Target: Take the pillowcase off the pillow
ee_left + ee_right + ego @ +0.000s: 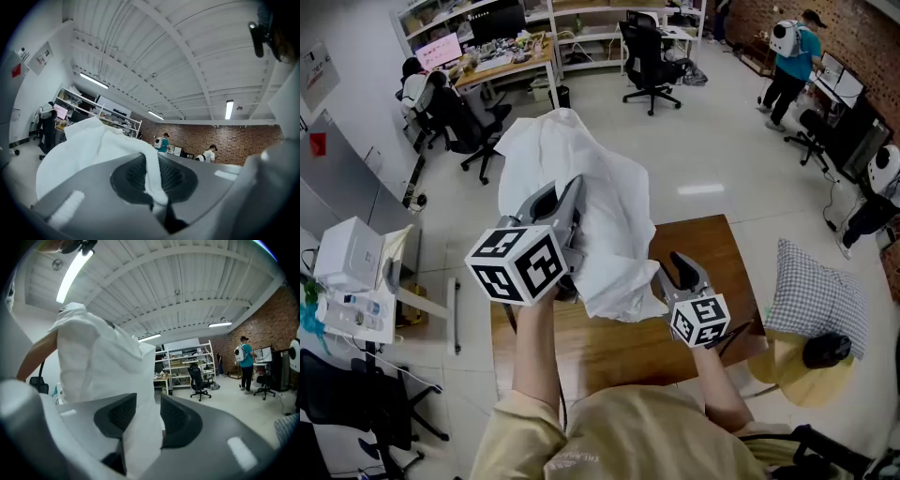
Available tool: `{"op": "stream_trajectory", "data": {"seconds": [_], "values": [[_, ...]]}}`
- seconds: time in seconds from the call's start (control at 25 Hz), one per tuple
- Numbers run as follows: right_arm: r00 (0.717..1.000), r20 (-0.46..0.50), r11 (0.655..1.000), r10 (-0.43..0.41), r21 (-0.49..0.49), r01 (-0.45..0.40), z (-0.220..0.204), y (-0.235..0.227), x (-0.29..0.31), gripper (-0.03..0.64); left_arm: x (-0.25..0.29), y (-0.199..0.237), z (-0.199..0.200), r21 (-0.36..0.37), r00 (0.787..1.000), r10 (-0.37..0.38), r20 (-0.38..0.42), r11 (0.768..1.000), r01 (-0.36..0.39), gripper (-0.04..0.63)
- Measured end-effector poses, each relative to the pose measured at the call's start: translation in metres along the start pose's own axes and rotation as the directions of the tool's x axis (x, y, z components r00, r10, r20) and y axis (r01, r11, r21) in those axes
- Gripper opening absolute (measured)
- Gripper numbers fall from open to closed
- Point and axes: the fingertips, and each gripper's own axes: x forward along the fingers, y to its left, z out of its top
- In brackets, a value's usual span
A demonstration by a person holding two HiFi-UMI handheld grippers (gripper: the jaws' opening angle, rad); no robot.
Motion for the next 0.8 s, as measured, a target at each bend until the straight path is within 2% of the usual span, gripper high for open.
{"op": "stream_trajectory", "data": {"seconds": [0.08,0.2,0.36,0.48,0.6,0.72,0.8], "values": [[0.999,-0.035,0.999,0.007,-0.033,-0.008,-0.037,-0.008,-0.003,0.188,0.006,0.007,0.005,-0.036,1.000,0.012,-0.004,0.999,-0.012,0.009],[0.990,-0.140,0.998,0.018,-0.063,-0.027,-0.110,-0.026,-0.009,0.219,0.016,0.004,0.015,-0.084,1.000,0.009,-0.001,0.996,-0.009,0.009],[0.951,-0.310,0.999,-0.007,-0.052,-0.010,-0.215,-0.046,-0.018,0.239,0.022,-0.007,0.031,-0.108,1.000,0.002,0.011,0.994,-0.001,0.009],[0.915,-0.400,0.997,-0.054,-0.065,0.030,-0.271,-0.057,-0.022,0.239,0.017,-0.019,0.047,-0.107,1.000,-0.010,0.026,0.994,0.012,0.009],[0.896,-0.434,0.995,-0.089,-0.074,0.063,-0.283,-0.064,-0.023,0.239,0.020,-0.045,0.070,-0.082,0.997,-0.047,0.057,0.995,0.052,0.009],[0.922,-0.378,0.994,-0.089,-0.098,0.056,-0.279,-0.068,-0.011,0.237,0.023,-0.061,0.083,-0.088,0.996,-0.057,0.069,0.994,0.063,0.009],[0.940,-0.332,0.992,-0.078,-0.120,0.041,-0.252,-0.056,-0.006,0.216,0.025,-0.069,0.090,-0.087,0.995,-0.060,0.077,0.994,0.067,0.009]]}}
